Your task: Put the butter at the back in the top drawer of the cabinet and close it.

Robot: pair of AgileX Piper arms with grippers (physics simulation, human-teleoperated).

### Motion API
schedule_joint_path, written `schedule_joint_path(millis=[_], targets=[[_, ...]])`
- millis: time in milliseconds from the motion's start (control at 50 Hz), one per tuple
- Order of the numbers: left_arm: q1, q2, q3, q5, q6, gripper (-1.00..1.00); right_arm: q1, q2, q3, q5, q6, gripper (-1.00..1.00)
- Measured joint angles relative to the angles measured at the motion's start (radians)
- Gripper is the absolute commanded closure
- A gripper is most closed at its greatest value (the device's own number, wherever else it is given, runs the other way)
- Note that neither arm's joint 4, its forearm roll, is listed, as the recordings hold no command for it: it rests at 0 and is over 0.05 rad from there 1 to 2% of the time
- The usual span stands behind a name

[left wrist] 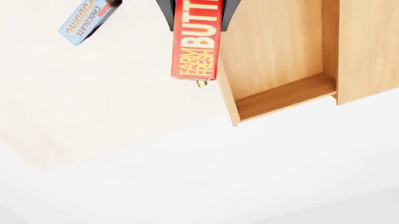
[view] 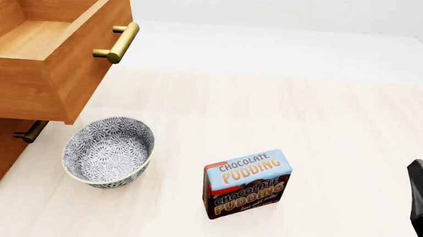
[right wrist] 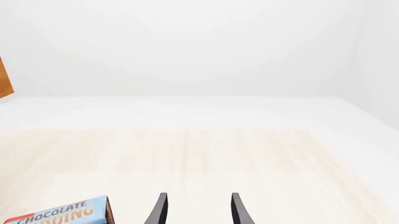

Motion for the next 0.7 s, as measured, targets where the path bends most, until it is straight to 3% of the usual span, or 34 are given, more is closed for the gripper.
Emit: schedule_joint_path(millis=[700], targets=[[0.147, -0.008, 0.182, -0.073, -0.045, 1.0, 0.0, 0.0, 0.0, 0.0, 0.0, -1.0]])
